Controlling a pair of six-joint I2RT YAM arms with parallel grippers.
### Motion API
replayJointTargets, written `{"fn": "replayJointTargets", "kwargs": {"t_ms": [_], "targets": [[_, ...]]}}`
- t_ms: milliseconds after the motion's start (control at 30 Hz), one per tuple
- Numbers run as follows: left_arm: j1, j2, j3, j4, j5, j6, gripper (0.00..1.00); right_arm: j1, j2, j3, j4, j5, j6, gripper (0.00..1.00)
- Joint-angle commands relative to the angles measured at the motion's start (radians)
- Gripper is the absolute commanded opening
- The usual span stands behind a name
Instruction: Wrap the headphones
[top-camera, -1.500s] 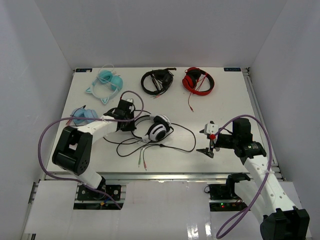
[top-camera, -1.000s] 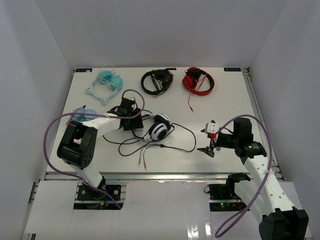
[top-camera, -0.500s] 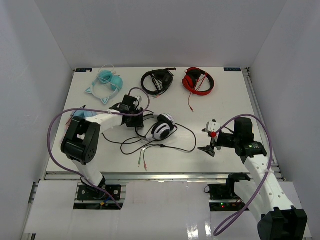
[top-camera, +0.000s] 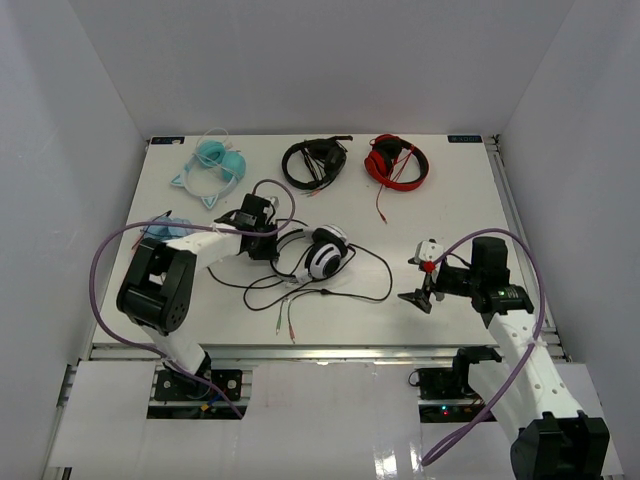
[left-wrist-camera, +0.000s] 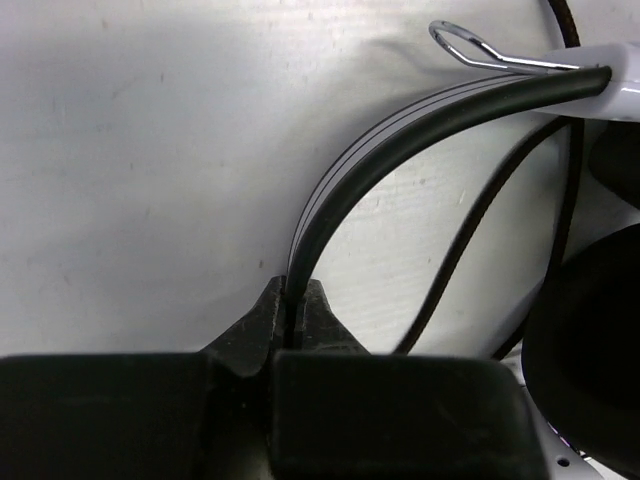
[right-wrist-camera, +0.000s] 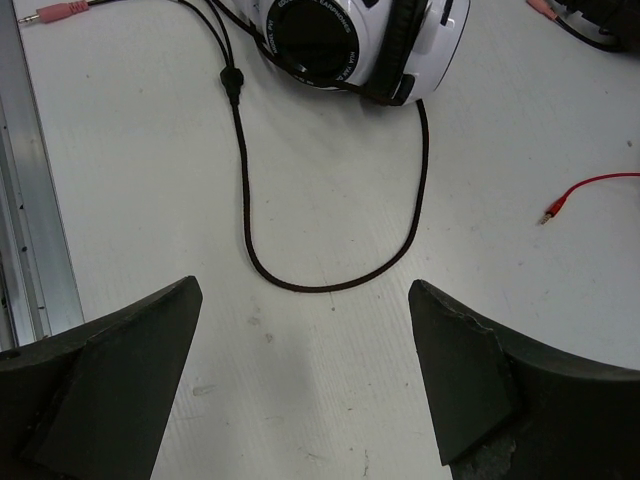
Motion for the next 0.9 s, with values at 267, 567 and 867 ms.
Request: {"fn": "replayJointTargets", "kwargs": {"t_ms": [267,567,867], "targets": [[-0.004,-0.483,0.140,-0.209,-0.046,-0.021,0.00,0.016,0.228,0.222,0.068,-0.014,0.059,0.93],[-0.003,-0.607,0.362,-0.263,-0.113,-0.104,0.00,0.166,0.389,0.368,0.322,-0.117,0.340,0.91],[-0.003,-0.480,0.712,-0.268,-0.017,-0.228,0.00,0.363,0.566,0.467,0.216,-0.212,0.010,0.90]]}}
